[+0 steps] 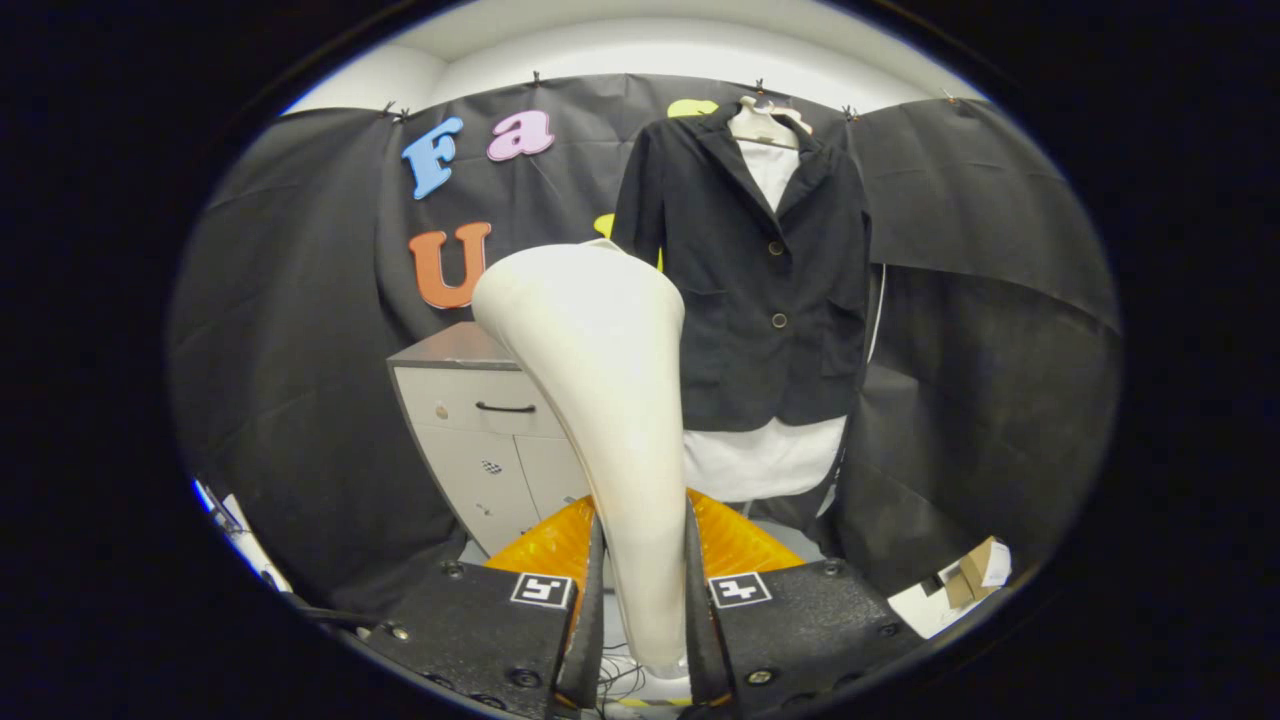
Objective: Iron the clothes twice with a garment steamer, once on the left side and once on the right side.
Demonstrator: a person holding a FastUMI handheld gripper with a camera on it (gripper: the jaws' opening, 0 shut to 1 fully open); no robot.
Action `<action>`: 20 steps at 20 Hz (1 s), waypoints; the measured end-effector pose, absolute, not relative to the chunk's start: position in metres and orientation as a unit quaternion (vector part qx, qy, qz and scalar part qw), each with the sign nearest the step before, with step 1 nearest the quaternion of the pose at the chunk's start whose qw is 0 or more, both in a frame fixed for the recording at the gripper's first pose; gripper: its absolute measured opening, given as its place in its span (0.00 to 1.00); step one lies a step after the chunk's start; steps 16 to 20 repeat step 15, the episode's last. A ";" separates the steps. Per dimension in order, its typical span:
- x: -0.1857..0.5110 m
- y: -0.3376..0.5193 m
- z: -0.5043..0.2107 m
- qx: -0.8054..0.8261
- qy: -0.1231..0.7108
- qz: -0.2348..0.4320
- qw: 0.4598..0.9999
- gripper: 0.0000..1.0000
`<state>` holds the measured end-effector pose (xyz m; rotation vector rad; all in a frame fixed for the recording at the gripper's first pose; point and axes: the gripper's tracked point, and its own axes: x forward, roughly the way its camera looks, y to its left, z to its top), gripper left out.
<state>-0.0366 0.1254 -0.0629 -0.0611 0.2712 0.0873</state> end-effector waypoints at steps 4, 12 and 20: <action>-0.037 0.127 -0.063 -0.032 0.135 0.045 0.989 0.36; -0.037 0.125 -0.062 -0.032 0.135 0.043 0.989 0.36; -0.037 0.125 -0.062 -0.032 0.136 0.045 0.989 0.37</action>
